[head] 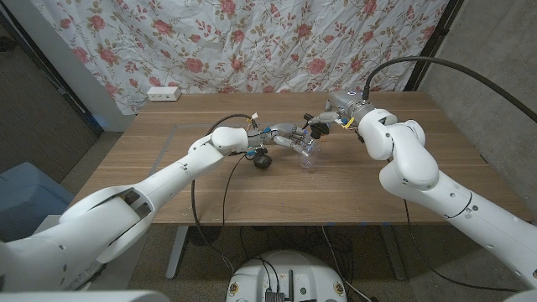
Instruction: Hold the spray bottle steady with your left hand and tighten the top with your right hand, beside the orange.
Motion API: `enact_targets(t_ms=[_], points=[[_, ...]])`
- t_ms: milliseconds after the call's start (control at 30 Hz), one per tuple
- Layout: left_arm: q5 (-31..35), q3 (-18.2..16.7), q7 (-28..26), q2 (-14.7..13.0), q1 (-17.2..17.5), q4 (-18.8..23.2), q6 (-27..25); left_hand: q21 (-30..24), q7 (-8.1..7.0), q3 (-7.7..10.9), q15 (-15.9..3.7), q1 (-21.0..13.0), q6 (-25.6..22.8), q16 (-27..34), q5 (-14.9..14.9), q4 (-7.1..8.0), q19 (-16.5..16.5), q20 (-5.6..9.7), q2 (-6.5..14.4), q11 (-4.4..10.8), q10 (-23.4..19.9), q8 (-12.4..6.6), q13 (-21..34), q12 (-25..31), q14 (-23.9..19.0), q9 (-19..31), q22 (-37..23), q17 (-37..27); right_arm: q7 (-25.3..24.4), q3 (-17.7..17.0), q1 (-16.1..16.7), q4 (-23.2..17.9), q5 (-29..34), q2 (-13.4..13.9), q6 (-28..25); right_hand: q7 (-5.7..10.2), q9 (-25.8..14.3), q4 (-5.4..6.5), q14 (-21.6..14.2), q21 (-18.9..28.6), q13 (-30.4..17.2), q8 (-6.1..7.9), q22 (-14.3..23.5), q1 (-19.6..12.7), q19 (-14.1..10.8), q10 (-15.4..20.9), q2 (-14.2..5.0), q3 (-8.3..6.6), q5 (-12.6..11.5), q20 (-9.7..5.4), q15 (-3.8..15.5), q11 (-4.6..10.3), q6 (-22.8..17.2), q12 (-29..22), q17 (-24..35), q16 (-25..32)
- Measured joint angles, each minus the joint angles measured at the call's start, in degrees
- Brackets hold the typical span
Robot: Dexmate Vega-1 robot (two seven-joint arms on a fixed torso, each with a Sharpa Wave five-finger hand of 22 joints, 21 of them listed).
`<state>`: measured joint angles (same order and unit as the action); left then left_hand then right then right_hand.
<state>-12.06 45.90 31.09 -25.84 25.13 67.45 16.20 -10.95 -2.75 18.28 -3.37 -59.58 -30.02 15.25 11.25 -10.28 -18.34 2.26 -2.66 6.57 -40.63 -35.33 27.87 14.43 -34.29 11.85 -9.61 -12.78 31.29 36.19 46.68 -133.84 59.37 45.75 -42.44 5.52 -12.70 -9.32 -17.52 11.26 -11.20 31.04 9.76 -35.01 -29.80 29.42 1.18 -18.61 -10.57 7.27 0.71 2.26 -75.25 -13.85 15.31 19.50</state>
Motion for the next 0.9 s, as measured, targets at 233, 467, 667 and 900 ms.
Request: enact_targets(t_ms=[233,467,667,900], points=[[0.0,0.1,0.1,0.1,-0.1,-0.4,0.0,0.0,0.00,0.00,0.00,0.0,0.0,0.0,0.0,0.00,0.0,0.00,0.0,0.01,0.0,0.00,0.0,0.0,0.0,0.0,0.0,0.0,0.4,0.7,0.2,0.1,2.2,-1.6,-1.4,-0.47,0.8,0.00,-1.4,0.0,0.3,0.41,0.0,-0.3,-0.6,1.0,-0.29,0.00,0.2,0.20,-0.20,0.17,-1.9,-0.2,0.0,0.4],[0.1,0.1,0.3,0.3,-0.4,-0.9,0.1,0.0,0.00,0.25,0.00,0.0,0.0,-0.2,0.0,-0.25,0.0,0.00,0.0,0.01,0.0,0.00,0.0,0.0,0.0,0.0,0.0,0.0,2.0,1.4,0.2,0.5,5.4,-3.6,-3.3,-0.48,0.8,0.00,-2.4,0.0,0.3,1.43,0.0,-0.3,-1.4,2.2,-0.29,0.00,0.2,0.21,-0.32,0.22,-3.4,-0.2,0.0,0.8],[0.1,0.2,0.5,0.6,-0.6,-1.5,0.5,0.0,0.00,0.25,0.00,0.0,0.0,-0.2,0.0,-0.25,0.0,0.00,0.0,0.01,0.0,0.00,0.0,-0.1,0.0,0.0,0.0,0.0,3.6,1.8,0.3,0.8,7.8,-5.3,-4.5,-0.62,0.8,-0.16,-2.9,0.0,0.3,1.55,0.0,-1.3,-1.6,2.5,-0.07,-0.15,0.2,0.41,-0.21,0.31,-3.8,-0.2,0.0,1.1],[0.1,0.3,0.7,1.0,-1.1,-2.5,0.9,0.0,0.00,0.32,0.00,0.0,0.0,-0.2,0.0,-0.32,0.0,0.00,0.0,0.01,0.0,0.00,0.0,0.0,0.0,0.0,0.0,0.0,5.4,2.4,0.6,1.7,11.4,-7.6,-5.9,-0.68,1.1,-0.31,-3.6,0.0,0.3,1.90,0.0,-1.5,-2.0,3.0,-0.32,-0.31,0.2,0.40,-0.33,0.20,-4.4,-0.2,0.0,1.1]])
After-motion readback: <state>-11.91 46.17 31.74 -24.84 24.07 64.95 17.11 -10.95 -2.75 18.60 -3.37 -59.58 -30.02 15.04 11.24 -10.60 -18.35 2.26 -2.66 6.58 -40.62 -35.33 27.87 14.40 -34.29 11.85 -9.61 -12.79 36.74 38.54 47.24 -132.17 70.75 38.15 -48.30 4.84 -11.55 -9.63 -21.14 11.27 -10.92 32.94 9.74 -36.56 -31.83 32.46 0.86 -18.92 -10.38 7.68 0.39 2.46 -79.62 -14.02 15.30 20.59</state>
